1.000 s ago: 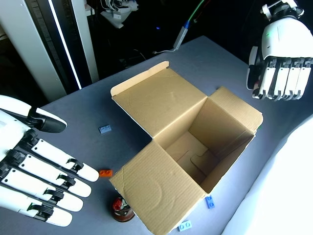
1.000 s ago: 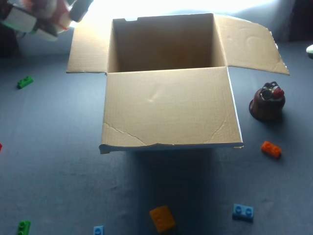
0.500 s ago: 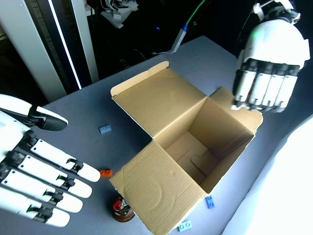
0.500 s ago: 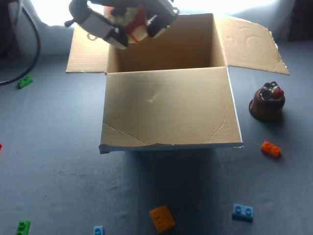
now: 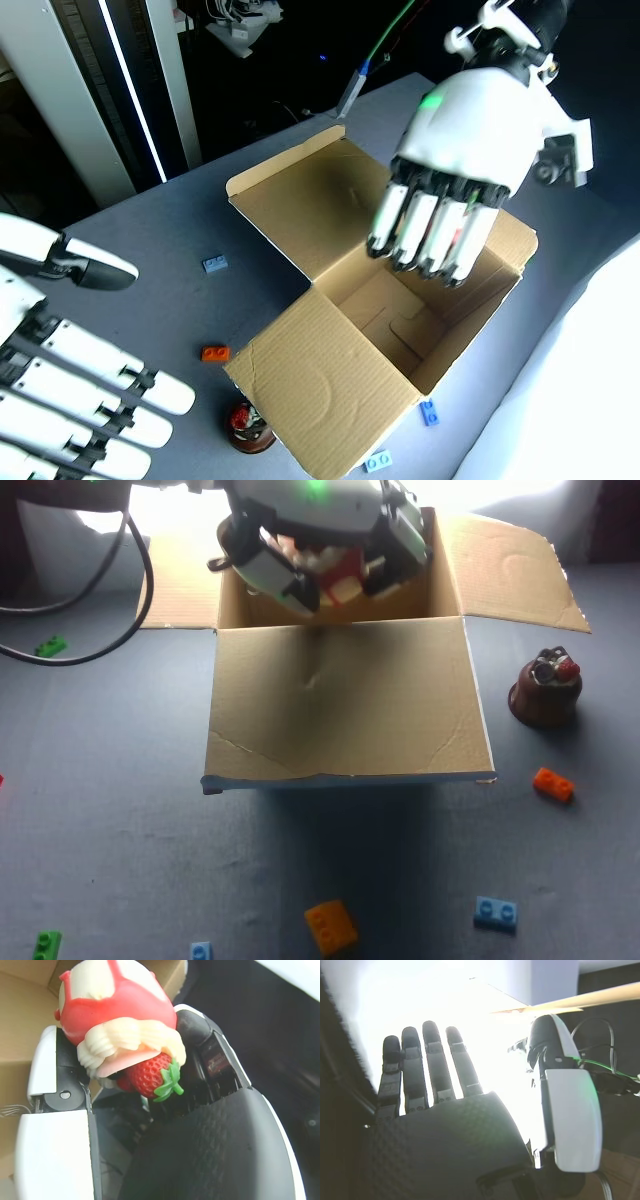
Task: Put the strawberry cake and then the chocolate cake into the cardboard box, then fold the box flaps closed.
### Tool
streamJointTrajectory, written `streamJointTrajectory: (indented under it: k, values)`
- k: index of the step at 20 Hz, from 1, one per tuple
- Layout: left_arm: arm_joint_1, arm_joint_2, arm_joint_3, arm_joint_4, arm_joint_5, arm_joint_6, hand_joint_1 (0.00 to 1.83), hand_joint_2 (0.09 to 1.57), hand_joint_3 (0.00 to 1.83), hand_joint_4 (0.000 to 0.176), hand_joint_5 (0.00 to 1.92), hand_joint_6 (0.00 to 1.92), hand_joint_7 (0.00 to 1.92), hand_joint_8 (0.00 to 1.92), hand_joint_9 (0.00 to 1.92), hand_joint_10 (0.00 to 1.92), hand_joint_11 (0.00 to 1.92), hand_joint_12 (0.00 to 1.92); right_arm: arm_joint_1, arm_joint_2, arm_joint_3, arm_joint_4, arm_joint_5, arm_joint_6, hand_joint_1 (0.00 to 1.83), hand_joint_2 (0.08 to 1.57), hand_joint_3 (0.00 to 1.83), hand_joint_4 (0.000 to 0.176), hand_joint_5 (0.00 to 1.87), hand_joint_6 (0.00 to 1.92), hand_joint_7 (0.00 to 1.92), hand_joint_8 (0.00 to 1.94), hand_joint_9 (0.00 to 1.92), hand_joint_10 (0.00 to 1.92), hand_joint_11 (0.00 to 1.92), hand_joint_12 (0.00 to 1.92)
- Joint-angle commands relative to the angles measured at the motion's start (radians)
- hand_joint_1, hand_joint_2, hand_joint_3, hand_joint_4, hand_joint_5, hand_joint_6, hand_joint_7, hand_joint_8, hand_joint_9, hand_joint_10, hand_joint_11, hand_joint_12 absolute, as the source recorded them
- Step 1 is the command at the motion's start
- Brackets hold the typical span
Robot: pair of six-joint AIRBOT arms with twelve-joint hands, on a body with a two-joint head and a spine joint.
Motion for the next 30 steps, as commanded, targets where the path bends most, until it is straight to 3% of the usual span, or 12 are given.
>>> streamJointTrajectory:
  k: [1, 5, 6, 7, 8, 9, 10, 12, 16, 20, 23, 30]
  values:
    - [-0.006, 0.004, 0.009, -0.07, 0.036, 0.013, 1.44, 1.31, 0.03, 0.0, 0.47, 1.35, 0.49, 1.68, 0.54, 1.83, 0.46, 1.92, 0.01, 0.008, 0.007, 0.013, 0.11, 0.002, 0.14, 1.14, 0.0, 0.0, 0.18, 0.0, 0.26, 0.0, 0.24, 0.01, 0.0, 0.5]
    - [0.019, -0.016, 0.022, -0.059, 0.041, 0.03, 1.31, 1.33, 0.02, 0.0, 0.56, 1.44, 0.51, 1.72, 0.56, 1.82, 0.43, 1.92, 0.002, -0.004, 0.02, 0.014, 0.109, 0.002, 0.16, 1.15, 0.0, 0.0, 0.17, 0.0, 0.23, 0.0, 0.21, 0.0, 0.0, 0.45]
    - [0.022, -0.022, 0.03, -0.055, 0.044, 0.03, 1.29, 1.31, 0.0, 0.0, 0.42, 1.43, 0.58, 1.65, 0.4, 1.82, 0.4, 1.92, 0.0, -0.015, 0.028, 0.021, 0.108, 0.002, 0.17, 1.15, 0.0, 0.0, 0.17, 0.0, 0.23, 0.0, 0.2, 0.0, 0.0, 0.44]
    - [0.022, -0.027, 0.039, -0.05, 0.05, 0.03, 1.23, 1.21, 0.0, 0.0, 0.27, 1.25, 0.26, 1.44, 0.26, 1.65, 0.29, 1.88, 0.0, -0.03, 0.04, 0.047, 0.095, 0.002, 0.16, 1.15, 0.0, 0.0, 0.16, 0.0, 0.22, 0.0, 0.19, 0.0, 0.0, 0.44]
    - [0.022, -0.034, 0.05, -0.05, 0.055, 0.03, 1.09, 1.11, 0.0, 0.006, 0.31, 0.66, 0.36, 0.66, 0.26, 1.11, 0.12, 1.68, 0.0, -0.057, 0.061, 0.083, 0.07, 0.002, 0.15, 1.15, 0.0, 0.0, 0.17, 0.0, 0.21, 0.0, 0.18, 0.0, 0.0, 0.41]
    - [0.021, -0.038, 0.057, -0.049, 0.058, 0.033, 0.99, 1.05, 0.0, 0.02, 0.33, 0.35, 0.45, 0.3, 0.36, 0.72, 0.1, 1.51, -0.006, -0.082, 0.08, 0.11, 0.073, 0.002, 0.17, 1.15, 0.0, 0.0, 0.17, 0.0, 0.21, 0.0, 0.17, 0.0, 0.0, 0.36]
    - [0.021, -0.042, 0.064, -0.046, 0.061, 0.036, 0.99, 1.05, 0.0, 0.02, 0.33, 0.35, 0.45, 0.3, 0.36, 0.72, 0.1, 1.51, -0.019, -0.102, 0.094, 0.132, 0.086, 0.002, 0.17, 1.15, 0.0, 0.0, 0.17, 0.0, 0.21, 0.0, 0.17, 0.0, 0.0, 0.36]
    - [0.021, -0.05, 0.078, -0.042, 0.063, 0.038, 0.84, 0.96, 0.0, 0.04, 0.35, 0.06, 0.48, 0.03, 0.44, 0.29, 0.07, 1.37, -0.048, -0.128, 0.112, 0.148, 0.13, 0.002, 0.17, 1.15, 0.0, 0.0, 0.17, 0.0, 0.21, 0.0, 0.18, 0.0, 0.0, 0.4]
    - [0.014, -0.053, 0.089, -0.025, 0.073, 0.037, 0.48, 0.83, 0.0, 0.091, 0.11, 0.0, 0.19, 0.0, 0.25, 0.02, 0.0, 1.22, -0.066, -0.184, 0.189, 0.19, 0.158, 0.146, 0.18, 1.16, 0.0, 0.0, 0.18, 0.0, 0.2, 0.0, 0.17, 0.0, 0.0, 0.35]
    - [-0.02, -0.053, 0.126, -0.024, 0.075, 0.037, 0.43, 0.84, 0.0, 0.103, 0.07, 0.0, 0.14, 0.0, 0.22, 0.0, 0.0, 1.14, -0.118, -0.25, 0.278, 0.19, 0.148, 0.358, 0.12, 1.16, 0.0, 0.0, 0.14, 0.0, 0.19, 0.0, 0.17, 0.0, 0.0, 0.36]
    - [-0.057, -0.056, 0.161, -0.011, 0.074, 0.037, 0.34, 0.88, 0.02, 0.106, 0.07, 0.0, 0.14, 0.0, 0.24, 0.01, 0.0, 1.13, -0.134, -0.285, 0.312, 0.19, 0.148, 0.409, 0.14, 1.13, 0.0, 0.0, 0.13, 0.0, 0.18, 0.0, 0.17, 0.0, 0.0, 0.37]
    - [-0.117, -0.038, 0.257, 0.044, 0.018, 0.013, 0.26, 0.95, 0.01, 0.107, 0.09, 0.0, 0.15, 0.0, 0.26, 0.01, 0.0, 1.13, -0.184, -0.383, 0.402, 0.19, 0.2, 0.407, 1.02, 1.01, 0.0, 0.003, 0.07, 0.0, 0.09, 0.0, 0.14, 0.0, 0.0, 0.26]
